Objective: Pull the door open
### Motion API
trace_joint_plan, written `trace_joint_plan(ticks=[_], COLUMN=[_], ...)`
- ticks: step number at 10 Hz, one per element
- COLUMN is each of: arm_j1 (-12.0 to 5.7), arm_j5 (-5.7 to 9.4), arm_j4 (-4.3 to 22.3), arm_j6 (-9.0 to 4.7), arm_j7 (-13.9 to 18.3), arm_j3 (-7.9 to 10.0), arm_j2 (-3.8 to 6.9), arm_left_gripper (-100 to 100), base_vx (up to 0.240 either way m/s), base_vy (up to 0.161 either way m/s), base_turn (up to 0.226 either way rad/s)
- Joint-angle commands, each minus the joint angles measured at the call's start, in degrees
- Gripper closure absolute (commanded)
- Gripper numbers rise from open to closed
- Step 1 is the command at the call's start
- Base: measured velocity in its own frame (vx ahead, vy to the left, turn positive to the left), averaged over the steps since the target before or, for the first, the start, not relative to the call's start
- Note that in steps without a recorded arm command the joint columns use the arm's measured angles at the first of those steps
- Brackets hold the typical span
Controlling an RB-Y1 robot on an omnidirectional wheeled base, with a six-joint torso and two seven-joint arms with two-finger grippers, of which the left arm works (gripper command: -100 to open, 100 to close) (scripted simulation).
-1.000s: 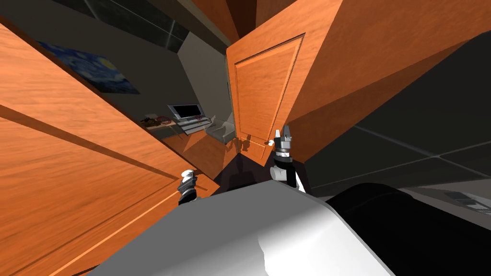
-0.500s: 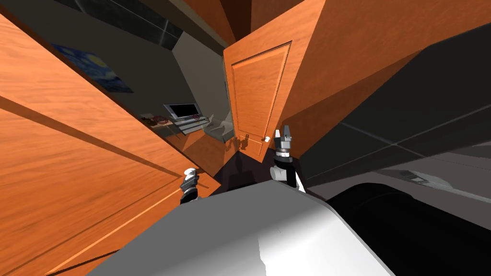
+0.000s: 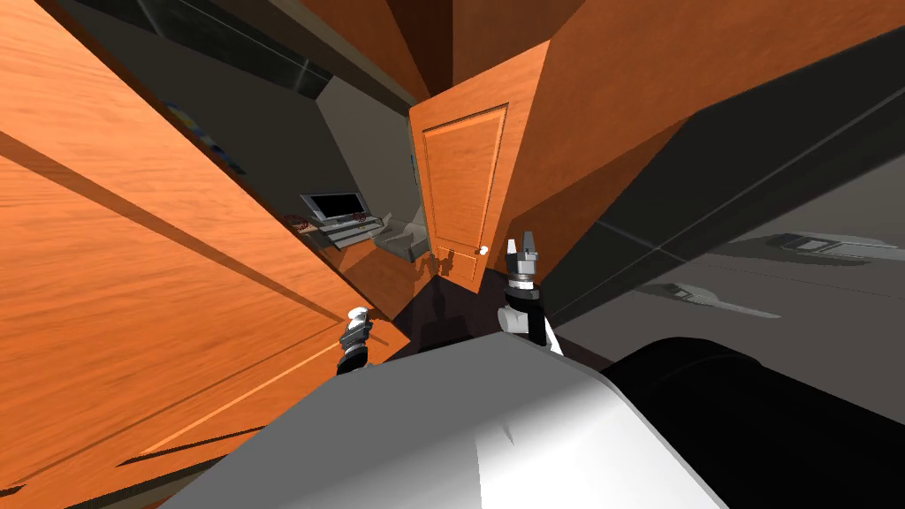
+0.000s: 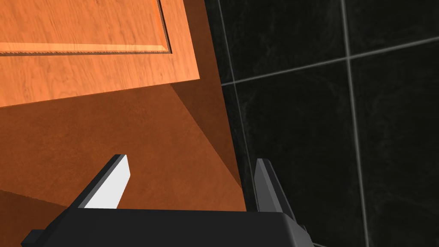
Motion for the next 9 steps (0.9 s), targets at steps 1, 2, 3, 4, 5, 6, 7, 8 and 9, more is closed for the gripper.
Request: trace_joint_plan(ticks=[1,2,3,4,5,6,7,8,9], arm_j1=[0.57,0.26,0.80,1.03,1.29,1.57,1.86,2.15,2.42], arm_j5=[-0.42,-0.27,-0.92,-1.26,-1.64,-2.05,-2.47,-2.89,-3.29], arm_j4=[-1.6,-0.8,-1.2,-1.4,-1.6,-1.9,-2.1,-2.4,-2.6], arm_j6=[0.30,0.35,0.28,0.10,-0.09,-0.30,-0.52,-0.73,-0.94], arm_j7=[0.4,0.3,1.2,1.7,2.3,2.9,3.5,4.1,4.8], arm_j3=[-0.64,-0.45,-1.51,-2.02,-2.61,-3.24,-3.89,-4.54,-5.16], arm_j2=[0.15,0.11,0.48,0.76,1.07,1.41,1.76,2.10,2.43], arm_left_gripper=[100,100,100,100,100,100,100,100,100], base_vx=[-0.214,-0.081,-0.143,-0.195,-0.190,-0.189,-0.237,-0.218,-0.212], base_vy=[0.002,-0.005,0.005,0.012,0.003,0.009,0.026,0.029,0.047], base_turn=[-0.056,-0.018,-0.066,-0.083,-0.071,-0.057,-0.079,-0.077,-0.071])
